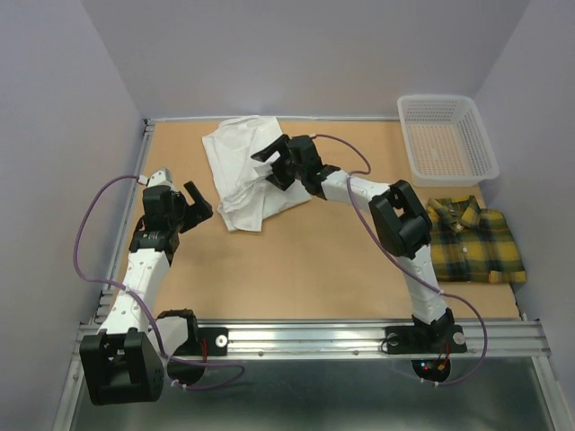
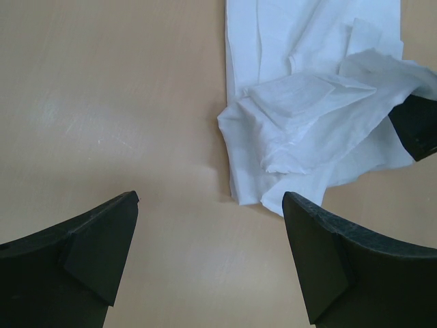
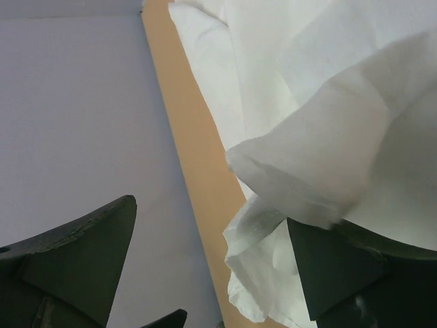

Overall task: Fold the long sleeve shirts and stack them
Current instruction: Fold the shirt

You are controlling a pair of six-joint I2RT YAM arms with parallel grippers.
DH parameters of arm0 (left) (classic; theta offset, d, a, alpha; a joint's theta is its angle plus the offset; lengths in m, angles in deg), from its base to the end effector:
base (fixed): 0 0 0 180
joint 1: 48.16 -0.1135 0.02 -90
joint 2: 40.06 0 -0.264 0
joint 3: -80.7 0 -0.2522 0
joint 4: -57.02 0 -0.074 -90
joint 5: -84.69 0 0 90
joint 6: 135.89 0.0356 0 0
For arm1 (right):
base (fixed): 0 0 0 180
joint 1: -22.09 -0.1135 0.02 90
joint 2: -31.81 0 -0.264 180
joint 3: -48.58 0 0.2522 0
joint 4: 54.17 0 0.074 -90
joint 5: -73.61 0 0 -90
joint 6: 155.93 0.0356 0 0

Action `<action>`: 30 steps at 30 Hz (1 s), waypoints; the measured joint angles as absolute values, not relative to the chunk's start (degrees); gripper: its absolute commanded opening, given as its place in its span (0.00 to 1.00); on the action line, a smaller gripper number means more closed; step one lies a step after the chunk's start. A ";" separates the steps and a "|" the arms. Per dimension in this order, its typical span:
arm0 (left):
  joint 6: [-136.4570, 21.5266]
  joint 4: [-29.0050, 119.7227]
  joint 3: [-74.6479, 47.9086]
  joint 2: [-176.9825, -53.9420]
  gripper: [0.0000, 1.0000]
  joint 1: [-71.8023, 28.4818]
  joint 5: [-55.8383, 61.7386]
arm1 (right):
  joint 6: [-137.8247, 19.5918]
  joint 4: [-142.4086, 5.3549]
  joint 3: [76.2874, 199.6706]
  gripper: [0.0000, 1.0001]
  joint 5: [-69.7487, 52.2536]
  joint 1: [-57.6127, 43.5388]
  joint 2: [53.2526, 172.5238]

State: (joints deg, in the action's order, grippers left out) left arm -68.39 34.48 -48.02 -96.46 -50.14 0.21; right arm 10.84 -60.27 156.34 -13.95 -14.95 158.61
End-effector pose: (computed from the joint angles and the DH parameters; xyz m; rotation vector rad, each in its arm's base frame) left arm 0.2220 0.0042 0.2601 -0.3791 2.0314 -0.3205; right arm 0.4108 0.3119 0.1961 0.7409 2.1409 1.2321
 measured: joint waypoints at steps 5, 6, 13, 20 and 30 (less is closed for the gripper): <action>-68.39 34.50 -48.02 -96.33 0.99 -50.14 0.23 | 9.73 -60.53 165.76 0.95 -14.45 -13.83 163.46; -68.39 34.52 -48.02 -96.24 0.99 -50.14 0.25 | 9.18 -60.47 167.49 0.95 -14.50 -13.50 164.32; -68.23 34.89 -48.02 -95.96 0.99 -50.14 0.62 | 3.52 -60.45 173.45 0.95 -14.74 -11.84 166.57; -68.21 35.05 -48.04 -95.89 0.99 -50.14 1.52 | -7.76 -61.91 166.96 0.92 -14.28 -10.60 162.11; -68.21 35.92 -48.09 -96.13 0.99 -50.07 2.72 | -23.19 -66.39 151.09 0.63 -14.08 -9.37 147.33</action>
